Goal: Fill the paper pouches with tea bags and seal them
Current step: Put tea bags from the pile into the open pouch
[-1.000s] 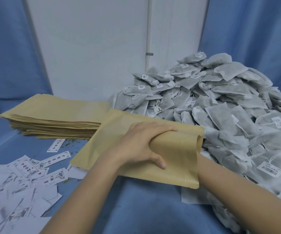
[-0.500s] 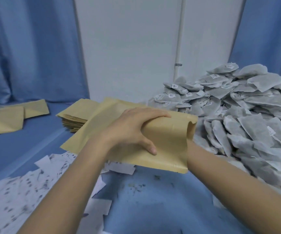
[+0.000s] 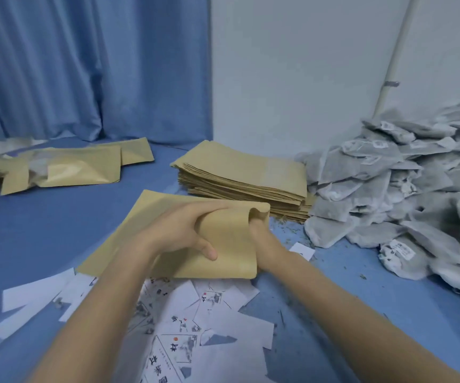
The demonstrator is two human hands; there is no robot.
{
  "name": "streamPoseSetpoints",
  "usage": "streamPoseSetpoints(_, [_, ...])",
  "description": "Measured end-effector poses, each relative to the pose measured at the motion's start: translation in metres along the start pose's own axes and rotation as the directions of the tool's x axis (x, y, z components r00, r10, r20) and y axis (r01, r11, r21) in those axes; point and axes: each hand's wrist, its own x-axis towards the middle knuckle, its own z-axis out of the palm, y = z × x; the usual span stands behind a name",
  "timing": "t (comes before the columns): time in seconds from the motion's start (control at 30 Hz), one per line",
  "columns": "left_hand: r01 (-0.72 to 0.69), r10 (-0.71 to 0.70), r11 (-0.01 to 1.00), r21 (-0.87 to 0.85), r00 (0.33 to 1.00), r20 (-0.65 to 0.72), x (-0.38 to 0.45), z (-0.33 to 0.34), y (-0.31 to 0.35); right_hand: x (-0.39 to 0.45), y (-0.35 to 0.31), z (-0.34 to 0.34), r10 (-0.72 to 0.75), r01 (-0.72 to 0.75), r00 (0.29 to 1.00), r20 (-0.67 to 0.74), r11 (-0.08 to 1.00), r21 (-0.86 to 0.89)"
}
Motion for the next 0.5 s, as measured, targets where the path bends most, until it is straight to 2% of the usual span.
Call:
streamPoseSetpoints(0.07, [-0.008, 0.008, 1.000, 0.011, 1.000, 0.018, 0.004, 0.001, -0.004, -0.012, 0.017, -0.002, 0.036, -0.037, 0.987, -0.157, 0.999, -0.004])
streamPoseSetpoints(0.13, [-0.007, 0.006, 1.000, 0.025, 0.999, 0.053, 0.010, 0.002, -0.006, -0.034, 0.032, -0.016, 0.154, -0.148, 0.977, -0.146, 0.987, 0.055])
streamPoseSetpoints(0.17, [0.004, -0.005, 1.000, 0.017, 0.997, 0.076, 0.012, 0.002, -0.006, -0.042, 0.038, -0.021, 0.235, -0.233, 0.968, -0.087, 0.972, 0.037])
streamPoseSetpoints(0.2, [0.019, -0.019, 1.000, 0.002, 0.995, 0.098, 0.015, 0.002, -0.007, -0.048, 0.044, -0.023, 0.284, -0.282, 0.959, 0.012, 0.956, -0.076])
streamPoseSetpoints(0.23, [0.031, -0.030, 0.999, -0.010, 0.992, 0.119, 0.016, 0.002, -0.007, -0.053, 0.048, -0.024, 0.326, -0.302, 0.938, 0.117, 0.935, -0.186])
streamPoseSetpoints(0.3, [0.051, -0.049, 0.999, -0.011, 0.987, 0.153, 0.018, 0.001, -0.007, -0.056, 0.052, -0.025, 0.382, -0.329, 0.894, 0.233, 0.914, -0.236])
streamPoseSetpoints(0.5, [0.075, -0.073, 0.997, -0.009, 0.984, 0.164, 0.017, 0.001, -0.008, -0.051, 0.053, -0.037, 0.428, -0.392, 0.871, 0.240, 0.901, -0.184])
